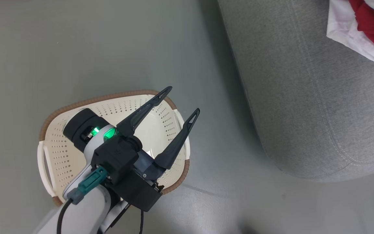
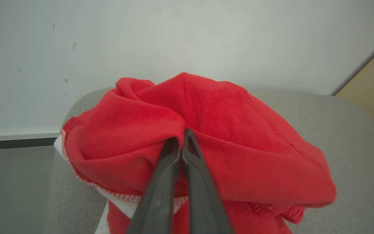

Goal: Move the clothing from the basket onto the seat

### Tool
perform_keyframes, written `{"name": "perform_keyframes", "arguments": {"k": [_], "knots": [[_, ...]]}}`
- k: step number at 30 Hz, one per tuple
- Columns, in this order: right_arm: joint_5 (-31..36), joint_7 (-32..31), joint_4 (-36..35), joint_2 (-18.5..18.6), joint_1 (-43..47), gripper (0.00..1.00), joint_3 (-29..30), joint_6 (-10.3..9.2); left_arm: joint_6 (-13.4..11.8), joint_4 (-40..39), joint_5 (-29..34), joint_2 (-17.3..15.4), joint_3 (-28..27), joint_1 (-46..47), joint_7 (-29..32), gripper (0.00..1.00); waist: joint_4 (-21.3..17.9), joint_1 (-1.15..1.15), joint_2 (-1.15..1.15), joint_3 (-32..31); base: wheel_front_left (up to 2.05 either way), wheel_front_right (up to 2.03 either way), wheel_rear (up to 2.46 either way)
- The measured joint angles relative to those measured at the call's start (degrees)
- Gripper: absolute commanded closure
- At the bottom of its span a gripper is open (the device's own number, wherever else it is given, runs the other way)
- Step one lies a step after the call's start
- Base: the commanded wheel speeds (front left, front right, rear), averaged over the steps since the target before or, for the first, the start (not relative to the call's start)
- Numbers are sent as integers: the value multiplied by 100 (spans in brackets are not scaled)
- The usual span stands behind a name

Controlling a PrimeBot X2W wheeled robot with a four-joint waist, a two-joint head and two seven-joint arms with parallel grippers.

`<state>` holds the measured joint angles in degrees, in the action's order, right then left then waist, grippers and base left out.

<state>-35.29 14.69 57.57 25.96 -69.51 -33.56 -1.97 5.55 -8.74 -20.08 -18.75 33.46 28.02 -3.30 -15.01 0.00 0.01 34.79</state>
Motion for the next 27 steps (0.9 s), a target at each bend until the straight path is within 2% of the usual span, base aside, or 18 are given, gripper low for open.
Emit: {"name": "perform_keyframes", "arguments": {"k": [1,4,6,7,8,16,27], "knots": [[13,0,0,-14,0,95,-18,3,0,32,0,-1,-3,-2,-29,0,-20,0,0,-21,0,0,0],[101,0,0,-23,-1,60,-44,78,0,101,-11,1,-7,-6,-40,0,-78,-1,0,-99,0,0,0],[160,1,-1,-34,0,27,-68,98,0,160,-32,2,-10,-16,-69,0,-113,-1,0,-164,0,0,0],[189,1,-1,-48,1,5,-79,109,0,197,-47,5,-16,-25,-103,0,-130,-1,0,-199,0,0,0],[215,1,-1,-65,9,0,-96,153,0,248,-54,7,-24,-34,-119,0,-146,-1,0,-238,0,0,0],[328,1,-48,-427,498,0,-242,304,-40,753,-375,102,-171,-300,-312,0,-251,-1,0,-692,0,0,0],[358,1,-246,-591,1092,0,-230,357,-175,1266,-653,313,-432,-575,-627,0,-229,-2,-1,-1363,0,0,0]]}}
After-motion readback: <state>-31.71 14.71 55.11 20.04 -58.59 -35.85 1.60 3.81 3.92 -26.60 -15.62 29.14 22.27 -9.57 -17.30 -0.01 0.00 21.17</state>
